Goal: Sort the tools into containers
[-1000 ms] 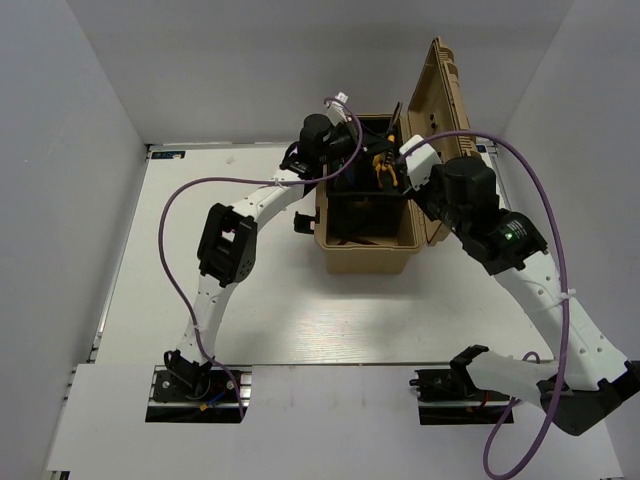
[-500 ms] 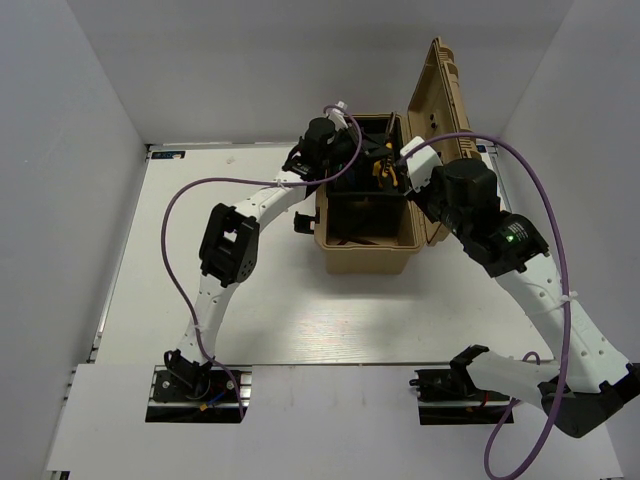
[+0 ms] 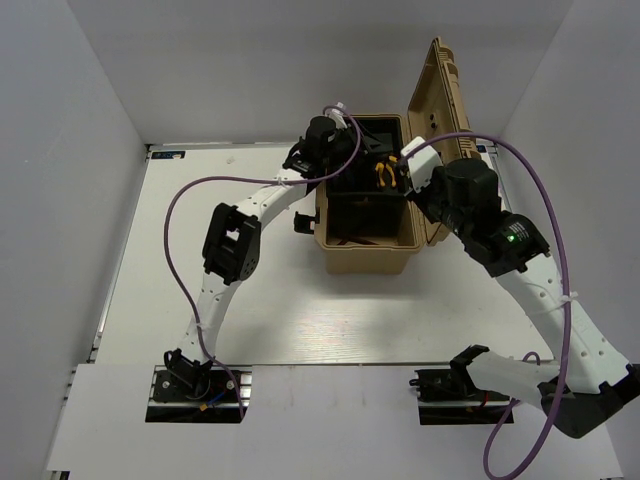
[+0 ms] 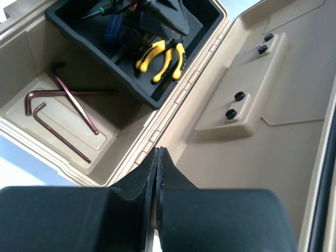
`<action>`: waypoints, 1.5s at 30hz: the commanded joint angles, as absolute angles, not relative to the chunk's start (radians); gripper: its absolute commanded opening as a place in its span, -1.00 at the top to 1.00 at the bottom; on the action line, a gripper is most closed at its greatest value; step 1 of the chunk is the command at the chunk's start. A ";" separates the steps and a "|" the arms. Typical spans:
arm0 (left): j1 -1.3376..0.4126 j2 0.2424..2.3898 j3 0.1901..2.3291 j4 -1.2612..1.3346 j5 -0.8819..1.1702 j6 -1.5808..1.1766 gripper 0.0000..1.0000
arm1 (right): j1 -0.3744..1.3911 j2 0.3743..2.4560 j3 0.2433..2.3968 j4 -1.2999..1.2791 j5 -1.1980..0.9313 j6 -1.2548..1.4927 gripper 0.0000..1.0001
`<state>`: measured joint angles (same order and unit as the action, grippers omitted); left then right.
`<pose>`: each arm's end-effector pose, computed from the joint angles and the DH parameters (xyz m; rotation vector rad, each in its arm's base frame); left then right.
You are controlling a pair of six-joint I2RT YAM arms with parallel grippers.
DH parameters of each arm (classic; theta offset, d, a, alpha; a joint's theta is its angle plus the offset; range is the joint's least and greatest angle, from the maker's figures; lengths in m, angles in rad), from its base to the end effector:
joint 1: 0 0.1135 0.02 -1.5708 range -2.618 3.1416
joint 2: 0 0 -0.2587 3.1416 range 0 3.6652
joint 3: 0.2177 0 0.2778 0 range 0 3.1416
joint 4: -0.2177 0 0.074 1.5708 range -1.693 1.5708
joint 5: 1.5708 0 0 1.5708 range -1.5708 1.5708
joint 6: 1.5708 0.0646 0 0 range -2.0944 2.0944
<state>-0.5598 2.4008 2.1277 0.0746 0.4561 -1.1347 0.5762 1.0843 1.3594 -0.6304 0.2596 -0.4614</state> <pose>0.5083 -0.3521 0.2467 -0.2049 2.0493 -1.5527 0.2369 0.1341 0.4261 -0.7963 1.7443 -0.1727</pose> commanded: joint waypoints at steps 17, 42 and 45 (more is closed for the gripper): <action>-0.545 1.793 1.723 -0.178 0.304 -0.632 1.00 | 0.535 1.181 1.703 -0.802 -0.513 -0.344 1.00; -0.535 1.089 0.982 -0.313 -0.405 -0.193 -0.78 | 0.252 1.318 1.696 -0.124 0.688 -0.698 1.00; -0.535 1.069 0.960 -0.304 -0.426 -0.184 -0.78 | 0.164 1.409 1.824 -0.316 0.583 -0.568 1.00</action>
<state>-0.5377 1.1252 0.9707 -0.3210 -0.3729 -0.2134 0.2348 1.3640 1.7199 -0.2092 0.6384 -0.6285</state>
